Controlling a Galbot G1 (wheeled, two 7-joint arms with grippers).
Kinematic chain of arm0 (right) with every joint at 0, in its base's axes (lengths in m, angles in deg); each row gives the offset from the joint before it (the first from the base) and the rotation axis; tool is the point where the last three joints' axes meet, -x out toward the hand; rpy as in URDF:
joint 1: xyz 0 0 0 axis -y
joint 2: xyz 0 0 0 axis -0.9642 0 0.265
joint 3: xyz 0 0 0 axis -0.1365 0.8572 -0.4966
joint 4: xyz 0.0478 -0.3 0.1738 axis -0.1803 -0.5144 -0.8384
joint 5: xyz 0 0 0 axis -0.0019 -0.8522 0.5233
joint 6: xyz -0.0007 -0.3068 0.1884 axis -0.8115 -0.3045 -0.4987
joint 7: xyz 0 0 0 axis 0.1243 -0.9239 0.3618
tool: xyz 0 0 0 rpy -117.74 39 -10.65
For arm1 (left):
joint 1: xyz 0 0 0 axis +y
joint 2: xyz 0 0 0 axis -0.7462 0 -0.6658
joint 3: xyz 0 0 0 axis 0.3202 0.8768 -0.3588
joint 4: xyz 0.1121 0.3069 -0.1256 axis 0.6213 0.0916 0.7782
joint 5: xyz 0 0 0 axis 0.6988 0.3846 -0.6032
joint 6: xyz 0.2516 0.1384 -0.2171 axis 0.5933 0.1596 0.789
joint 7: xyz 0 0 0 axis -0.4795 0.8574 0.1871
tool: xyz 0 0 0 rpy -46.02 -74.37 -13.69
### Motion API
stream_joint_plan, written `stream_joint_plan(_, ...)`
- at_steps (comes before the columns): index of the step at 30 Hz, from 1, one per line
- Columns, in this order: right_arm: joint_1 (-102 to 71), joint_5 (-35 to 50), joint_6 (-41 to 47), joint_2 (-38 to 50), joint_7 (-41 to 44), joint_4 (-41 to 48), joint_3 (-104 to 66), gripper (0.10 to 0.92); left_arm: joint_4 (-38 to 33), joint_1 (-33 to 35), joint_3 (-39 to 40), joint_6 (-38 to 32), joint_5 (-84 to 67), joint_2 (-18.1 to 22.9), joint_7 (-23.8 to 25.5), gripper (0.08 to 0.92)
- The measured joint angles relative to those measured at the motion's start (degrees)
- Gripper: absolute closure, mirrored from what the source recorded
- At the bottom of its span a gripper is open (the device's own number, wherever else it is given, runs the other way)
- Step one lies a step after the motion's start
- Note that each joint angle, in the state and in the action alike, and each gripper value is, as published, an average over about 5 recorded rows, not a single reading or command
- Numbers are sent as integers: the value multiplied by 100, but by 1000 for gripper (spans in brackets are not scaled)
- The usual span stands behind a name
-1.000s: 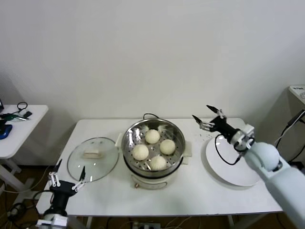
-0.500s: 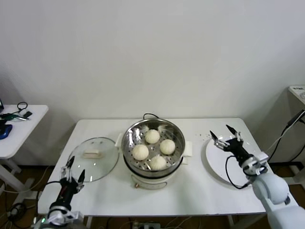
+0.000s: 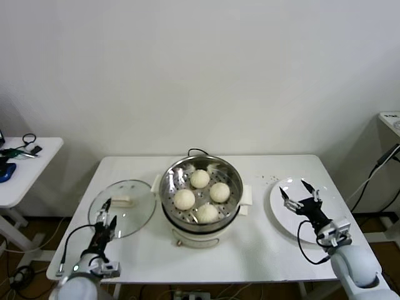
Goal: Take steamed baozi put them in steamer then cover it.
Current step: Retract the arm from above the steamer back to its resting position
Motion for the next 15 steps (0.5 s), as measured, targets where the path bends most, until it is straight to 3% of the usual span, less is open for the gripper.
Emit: stream_joint_plan(15, -148, -275, -25, -110, 24, 104, -73, 203, 1259, -1047, 132, -30, 411, 49, -186, 177)
